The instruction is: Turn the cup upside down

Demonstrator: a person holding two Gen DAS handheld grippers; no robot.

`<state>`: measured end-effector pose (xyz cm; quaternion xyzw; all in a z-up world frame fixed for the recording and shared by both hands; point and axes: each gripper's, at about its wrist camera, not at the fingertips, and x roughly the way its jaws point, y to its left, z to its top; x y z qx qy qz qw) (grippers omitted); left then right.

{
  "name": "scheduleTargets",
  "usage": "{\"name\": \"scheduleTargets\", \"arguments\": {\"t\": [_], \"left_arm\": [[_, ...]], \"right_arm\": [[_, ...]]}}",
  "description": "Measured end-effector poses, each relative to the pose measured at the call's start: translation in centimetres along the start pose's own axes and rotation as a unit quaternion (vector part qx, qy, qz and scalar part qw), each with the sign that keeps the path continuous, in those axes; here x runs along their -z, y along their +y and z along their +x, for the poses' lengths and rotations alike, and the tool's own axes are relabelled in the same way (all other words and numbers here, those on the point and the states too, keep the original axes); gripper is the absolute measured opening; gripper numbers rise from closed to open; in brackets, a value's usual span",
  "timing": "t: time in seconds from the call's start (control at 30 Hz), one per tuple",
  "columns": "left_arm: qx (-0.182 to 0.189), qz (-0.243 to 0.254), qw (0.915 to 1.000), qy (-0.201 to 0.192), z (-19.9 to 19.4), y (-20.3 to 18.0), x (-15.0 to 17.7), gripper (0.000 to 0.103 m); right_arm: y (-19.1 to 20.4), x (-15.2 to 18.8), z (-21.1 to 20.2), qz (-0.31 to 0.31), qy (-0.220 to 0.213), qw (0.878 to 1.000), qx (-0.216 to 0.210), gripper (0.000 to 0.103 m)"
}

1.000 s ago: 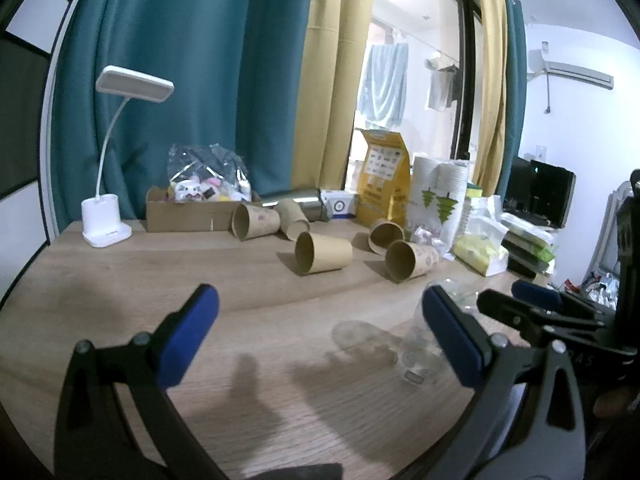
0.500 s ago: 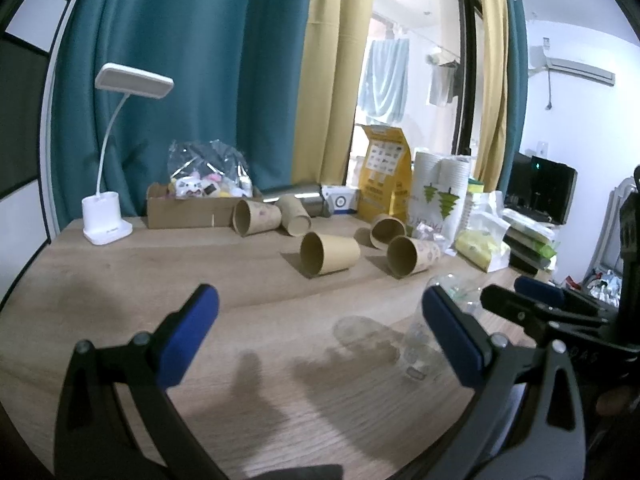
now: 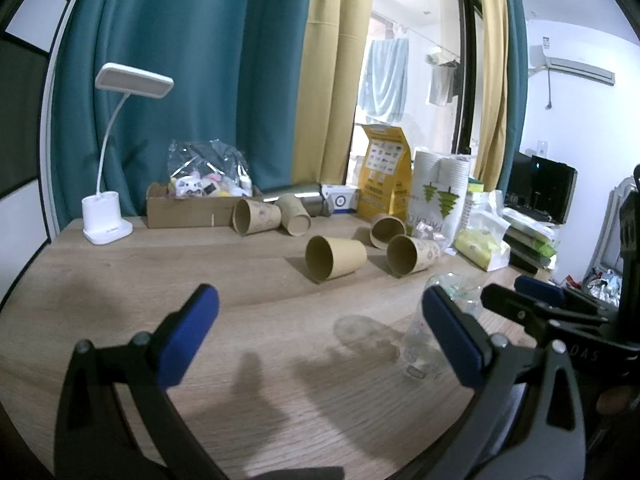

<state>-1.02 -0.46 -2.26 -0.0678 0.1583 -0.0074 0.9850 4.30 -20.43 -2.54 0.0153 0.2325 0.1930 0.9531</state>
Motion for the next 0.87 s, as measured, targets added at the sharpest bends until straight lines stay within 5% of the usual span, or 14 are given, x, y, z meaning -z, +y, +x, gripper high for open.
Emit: {"name": "scheduleTargets", "arguments": {"t": [0.87], "left_arm": [[0.011,-0.015,0.9998,-0.004,-0.16,0.68,0.22,0.103]], "right_arm": [[0.05,0.03,-0.01,0.001,0.001,1.000,0.000,0.080]]}}
